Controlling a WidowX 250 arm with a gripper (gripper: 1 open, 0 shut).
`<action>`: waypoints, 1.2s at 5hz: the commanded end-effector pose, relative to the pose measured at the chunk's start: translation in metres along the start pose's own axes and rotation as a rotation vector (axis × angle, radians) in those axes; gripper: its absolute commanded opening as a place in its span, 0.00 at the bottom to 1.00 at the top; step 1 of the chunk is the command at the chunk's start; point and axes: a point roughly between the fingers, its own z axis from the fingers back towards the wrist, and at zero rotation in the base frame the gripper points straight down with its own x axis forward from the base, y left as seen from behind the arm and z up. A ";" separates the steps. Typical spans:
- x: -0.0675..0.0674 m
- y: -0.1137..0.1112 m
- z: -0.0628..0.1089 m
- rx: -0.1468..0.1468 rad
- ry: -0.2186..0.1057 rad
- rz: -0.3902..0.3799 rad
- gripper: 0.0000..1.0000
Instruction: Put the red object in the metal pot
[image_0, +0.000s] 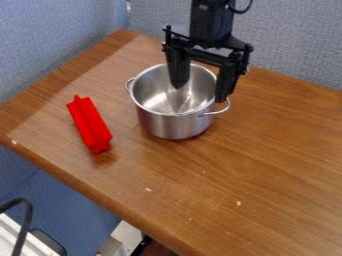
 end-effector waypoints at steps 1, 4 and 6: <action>-0.009 0.022 0.016 0.015 -0.075 0.119 1.00; -0.052 0.086 0.027 0.081 -0.207 0.551 1.00; -0.066 0.112 0.003 0.065 -0.246 0.766 1.00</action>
